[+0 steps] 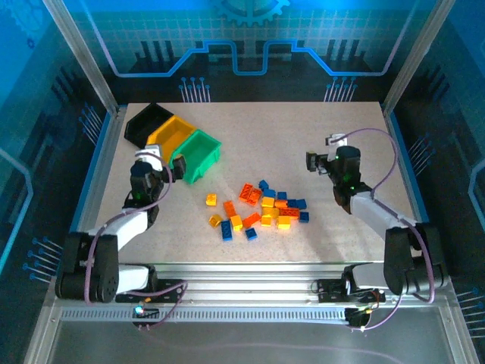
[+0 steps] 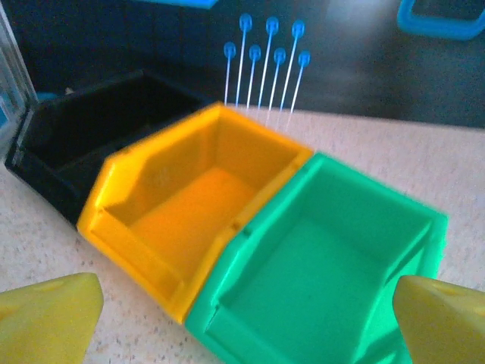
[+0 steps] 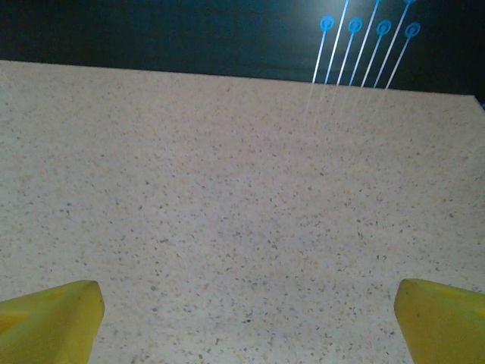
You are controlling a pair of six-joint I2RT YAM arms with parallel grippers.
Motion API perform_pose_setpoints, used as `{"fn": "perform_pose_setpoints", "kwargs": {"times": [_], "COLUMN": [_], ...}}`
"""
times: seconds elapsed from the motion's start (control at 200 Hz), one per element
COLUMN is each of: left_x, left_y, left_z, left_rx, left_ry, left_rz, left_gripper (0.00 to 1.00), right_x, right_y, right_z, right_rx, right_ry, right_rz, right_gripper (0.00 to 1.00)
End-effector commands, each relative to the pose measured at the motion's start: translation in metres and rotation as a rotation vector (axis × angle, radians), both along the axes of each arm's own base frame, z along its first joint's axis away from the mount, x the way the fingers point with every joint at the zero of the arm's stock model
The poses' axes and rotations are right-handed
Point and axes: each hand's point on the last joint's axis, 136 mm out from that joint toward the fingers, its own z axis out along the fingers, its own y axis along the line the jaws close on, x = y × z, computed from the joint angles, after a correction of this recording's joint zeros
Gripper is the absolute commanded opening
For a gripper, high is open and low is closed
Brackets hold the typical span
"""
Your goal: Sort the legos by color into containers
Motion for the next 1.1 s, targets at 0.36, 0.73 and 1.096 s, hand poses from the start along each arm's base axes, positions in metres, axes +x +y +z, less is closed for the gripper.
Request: {"fn": "perform_pose_setpoints", "kwargs": {"times": [0.36,0.73,1.096], "left_x": [-0.054,-0.048,-0.056], "left_y": [0.070,0.031,0.018], "left_z": [0.011,0.024,0.024], "left_rx": [-0.885,-0.844,-0.849], "left_ry": [-0.206,0.044,0.179], "left_rz": [0.535,0.353,0.336], "left_gripper": [0.99,0.99,0.99], "right_x": [-0.012,-0.011,0.006], "right_y": [0.026,0.230,0.364], "right_z": [-0.032,-0.041,-0.055], "right_rx": [0.566,0.628,0.796], "right_ry": [0.311,0.577,0.657], "right_rz": [-0.268,-0.002,-0.086], "right_gripper": [1.00,1.00,0.95]}}
